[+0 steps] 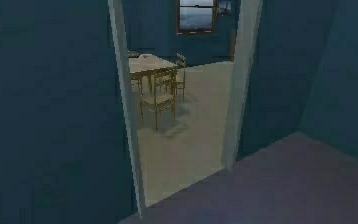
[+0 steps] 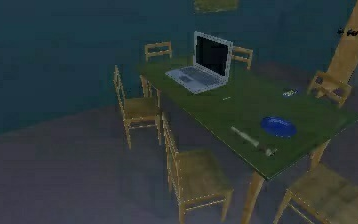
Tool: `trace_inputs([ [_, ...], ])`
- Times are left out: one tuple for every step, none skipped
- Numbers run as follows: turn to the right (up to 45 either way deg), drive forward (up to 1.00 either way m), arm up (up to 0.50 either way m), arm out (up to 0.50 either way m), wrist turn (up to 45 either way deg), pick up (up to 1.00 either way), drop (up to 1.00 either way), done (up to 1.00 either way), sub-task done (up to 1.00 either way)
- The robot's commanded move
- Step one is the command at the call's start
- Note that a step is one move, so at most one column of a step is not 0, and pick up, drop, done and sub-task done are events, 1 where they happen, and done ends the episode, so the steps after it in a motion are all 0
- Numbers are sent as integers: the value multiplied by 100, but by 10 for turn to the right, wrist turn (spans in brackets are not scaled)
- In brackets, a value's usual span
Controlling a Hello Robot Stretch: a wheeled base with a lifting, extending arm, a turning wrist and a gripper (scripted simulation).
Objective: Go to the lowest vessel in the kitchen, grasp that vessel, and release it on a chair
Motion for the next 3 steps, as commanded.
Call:
trace_inputs([
  [0, 100, 0, 0, 0, 0, 0, 0, 0],
  [0, 100, 0, 0, 0, 0, 0, 0, 0],
  [270, 0, 0, 0, 0, 0, 0, 0, 0],
])
